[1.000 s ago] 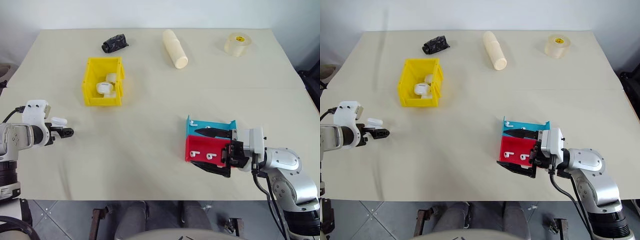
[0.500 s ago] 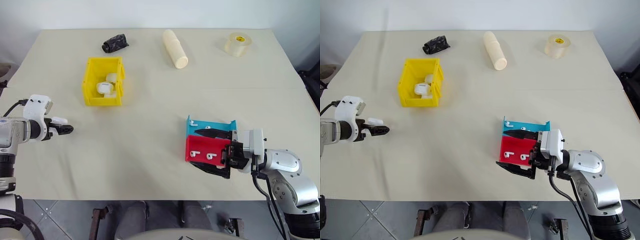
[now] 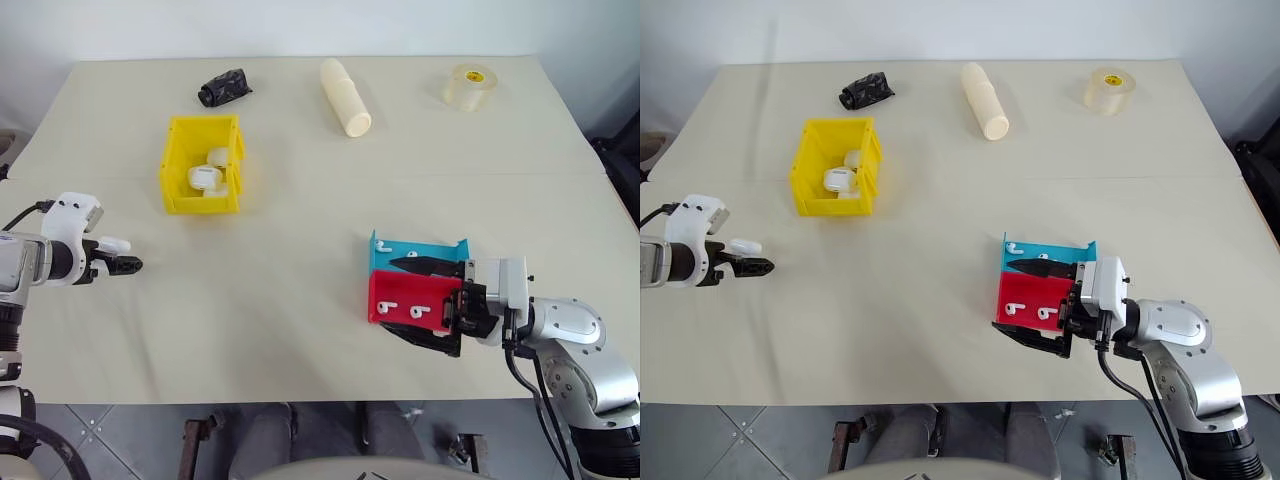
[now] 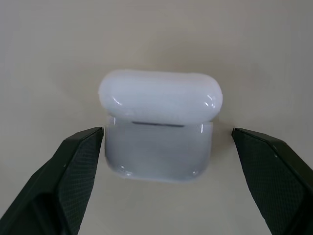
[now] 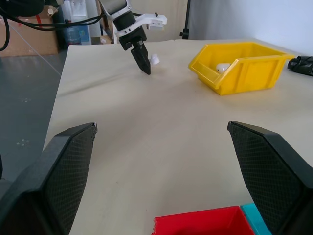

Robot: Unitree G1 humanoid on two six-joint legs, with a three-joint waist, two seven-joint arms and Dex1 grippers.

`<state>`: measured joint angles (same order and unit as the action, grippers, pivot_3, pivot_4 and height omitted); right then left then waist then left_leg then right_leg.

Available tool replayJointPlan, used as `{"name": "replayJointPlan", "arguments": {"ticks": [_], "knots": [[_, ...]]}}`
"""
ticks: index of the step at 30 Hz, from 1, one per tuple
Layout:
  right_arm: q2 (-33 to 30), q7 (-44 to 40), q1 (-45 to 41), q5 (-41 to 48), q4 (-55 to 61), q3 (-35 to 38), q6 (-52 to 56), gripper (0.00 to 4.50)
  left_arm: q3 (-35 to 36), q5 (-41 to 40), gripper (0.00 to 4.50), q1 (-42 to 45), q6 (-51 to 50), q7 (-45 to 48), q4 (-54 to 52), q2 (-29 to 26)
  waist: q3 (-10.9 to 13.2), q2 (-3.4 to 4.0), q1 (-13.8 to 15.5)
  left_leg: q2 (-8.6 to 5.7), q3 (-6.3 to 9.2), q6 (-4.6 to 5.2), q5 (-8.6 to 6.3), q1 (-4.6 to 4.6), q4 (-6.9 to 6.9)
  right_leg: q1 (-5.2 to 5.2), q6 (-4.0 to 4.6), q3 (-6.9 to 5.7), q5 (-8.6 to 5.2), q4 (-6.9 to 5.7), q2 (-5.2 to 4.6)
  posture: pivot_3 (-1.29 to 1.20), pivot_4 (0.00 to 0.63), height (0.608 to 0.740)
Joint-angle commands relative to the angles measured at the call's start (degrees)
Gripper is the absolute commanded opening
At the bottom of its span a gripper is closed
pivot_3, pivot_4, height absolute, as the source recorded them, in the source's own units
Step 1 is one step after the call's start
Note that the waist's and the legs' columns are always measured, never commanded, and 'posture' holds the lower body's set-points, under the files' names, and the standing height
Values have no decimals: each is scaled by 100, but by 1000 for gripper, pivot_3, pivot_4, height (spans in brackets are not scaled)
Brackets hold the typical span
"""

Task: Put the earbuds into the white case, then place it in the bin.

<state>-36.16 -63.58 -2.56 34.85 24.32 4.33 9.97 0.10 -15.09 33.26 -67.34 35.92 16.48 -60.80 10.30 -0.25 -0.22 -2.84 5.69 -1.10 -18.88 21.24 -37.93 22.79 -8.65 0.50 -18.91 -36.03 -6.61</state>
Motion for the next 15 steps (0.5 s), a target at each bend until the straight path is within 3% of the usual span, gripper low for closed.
{"name": "replayJointPlan", "arguments": {"ticks": [1,7,13,15], "knots": [[36,20,-60,44,109,3,-90,4500,-102,178,4478,-98,-23,88,171,-119,0,0,0,1,0,0,0,0,0,0,0,0,0,0,1,0,150,740],[77,21,-82,14,80,-8,-119,4500,-20,251,4478,-231,358,128,288,0,-1,1,5,1,0,0,0,0,0,0,0,0,0,0,0,0,150,740],[76,-2,-93,-2,43,17,-119,4500,151,250,3029,-374,386,70,339,4,-3,5,-9,6,-1,-4,3,-6,-1,0,0,0,0,-4,5,0,150,740],[69,-16,-101,-3,23,22,-120,4500,274,205,3029,-445,328,52,261,0,-4,7,-30,13,-4,-6,3,-10,-1,1,3,2,-1,-8,9,0,150,740]]}}
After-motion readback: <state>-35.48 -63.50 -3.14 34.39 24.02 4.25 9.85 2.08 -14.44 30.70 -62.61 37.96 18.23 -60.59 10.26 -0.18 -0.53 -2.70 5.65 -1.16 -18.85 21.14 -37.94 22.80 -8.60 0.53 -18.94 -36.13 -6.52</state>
